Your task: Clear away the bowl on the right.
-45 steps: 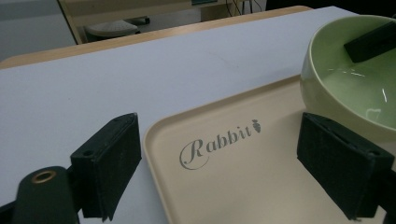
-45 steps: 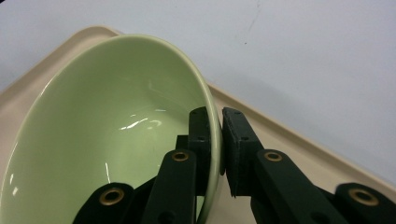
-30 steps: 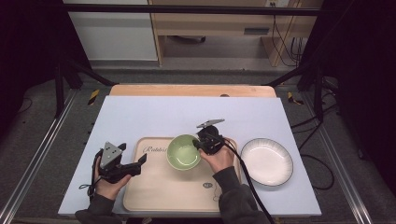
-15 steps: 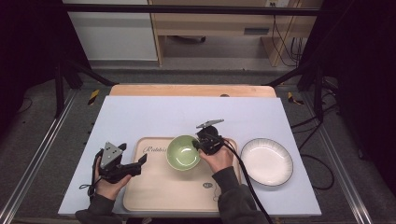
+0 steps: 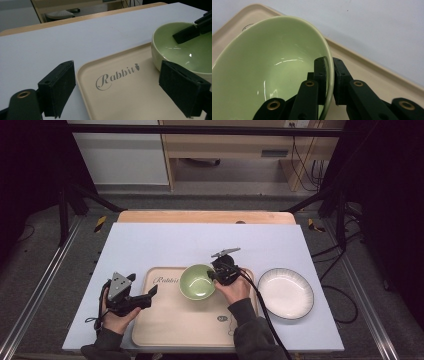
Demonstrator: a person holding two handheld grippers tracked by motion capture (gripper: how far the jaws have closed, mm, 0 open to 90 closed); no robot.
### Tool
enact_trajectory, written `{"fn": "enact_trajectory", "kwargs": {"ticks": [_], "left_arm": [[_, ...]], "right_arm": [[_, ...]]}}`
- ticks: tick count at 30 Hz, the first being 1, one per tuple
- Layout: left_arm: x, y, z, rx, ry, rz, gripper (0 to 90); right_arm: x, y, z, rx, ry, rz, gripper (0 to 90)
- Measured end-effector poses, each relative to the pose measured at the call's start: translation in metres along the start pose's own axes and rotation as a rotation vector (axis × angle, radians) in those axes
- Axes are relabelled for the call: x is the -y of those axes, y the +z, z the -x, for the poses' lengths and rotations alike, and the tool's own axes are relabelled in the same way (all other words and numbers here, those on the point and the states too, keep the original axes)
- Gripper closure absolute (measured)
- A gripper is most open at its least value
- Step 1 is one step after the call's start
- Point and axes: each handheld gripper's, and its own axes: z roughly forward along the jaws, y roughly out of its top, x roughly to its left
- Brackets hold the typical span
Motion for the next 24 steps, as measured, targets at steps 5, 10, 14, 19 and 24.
{"fn": "enact_trajectory", "kwargs": {"ticks": [5,10,14,19,24], "left_arm": [[0.0000,0.0000,0.0000,0.000,-0.001,0.000,13.4],[0.0000,0.0001,0.0001,0.000,-0.001,-0.001,13.4],[0.0001,0.0004,0.0002,-0.001,-0.004,0.001,13.4],[0.0002,0.0007,0.0004,-0.001,-0.004,0.000,13.4],[0.0002,0.0006,0.0004,-0.002,-0.004,0.000,13.4]], "right_arm": [[0.0021,0.0029,0.0039,0.001,0.015,-0.010,83.6],[0.0029,0.0038,0.0057,-0.007,0.019,-0.011,83.4],[0.0033,0.0047,0.0075,-0.009,0.016,-0.010,83.0],[0.0043,0.0058,0.0097,-0.010,0.020,-0.016,82.5],[0.0041,0.0019,0.0084,-0.001,-0.003,0.001,78.2]]}}
